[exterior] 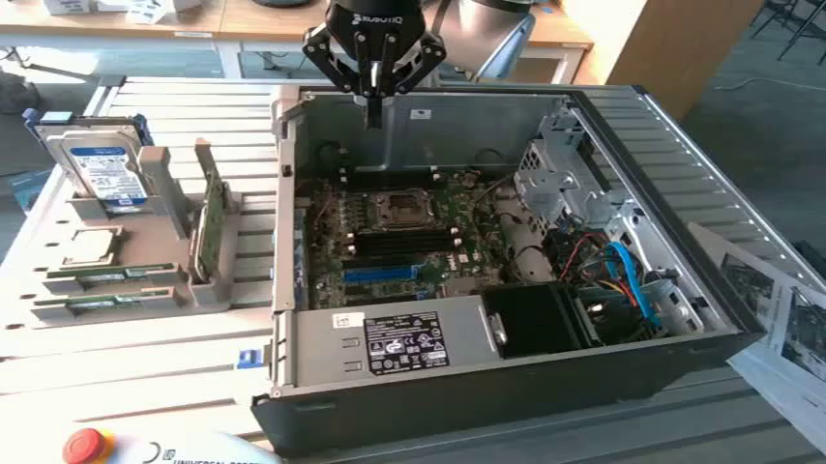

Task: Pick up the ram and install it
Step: 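Reach for the ram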

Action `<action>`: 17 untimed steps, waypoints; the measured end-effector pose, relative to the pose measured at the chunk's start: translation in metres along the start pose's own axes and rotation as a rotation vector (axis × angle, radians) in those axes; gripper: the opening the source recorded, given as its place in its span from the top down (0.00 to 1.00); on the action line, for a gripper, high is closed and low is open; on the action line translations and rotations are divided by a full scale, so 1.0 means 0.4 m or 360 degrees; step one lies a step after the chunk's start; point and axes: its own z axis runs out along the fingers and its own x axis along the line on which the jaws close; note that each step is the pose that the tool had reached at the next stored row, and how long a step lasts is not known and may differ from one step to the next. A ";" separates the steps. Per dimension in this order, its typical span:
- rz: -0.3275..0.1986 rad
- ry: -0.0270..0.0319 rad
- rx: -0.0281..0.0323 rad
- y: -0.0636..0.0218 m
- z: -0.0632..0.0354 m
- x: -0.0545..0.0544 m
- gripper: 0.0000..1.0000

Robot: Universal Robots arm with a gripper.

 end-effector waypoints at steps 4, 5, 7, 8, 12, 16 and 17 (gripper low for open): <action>0.0000 -0.00009 -0.00001 0.000 0.000 0.000 0.89; 0.0000 -0.00011 -0.00001 0.000 0.000 0.000 0.89; 0.0000 -0.00013 -0.00002 0.000 0.000 0.000 0.89; 0.0000 -0.00014 -0.00002 0.000 0.000 0.000 0.89; 0.0000 -0.00018 -0.00004 0.000 0.000 0.003 0.89; 0.0000 -0.00017 -0.00003 -0.001 0.000 0.013 0.89; 0.0000 -0.00016 -0.00003 -0.001 0.000 0.016 0.89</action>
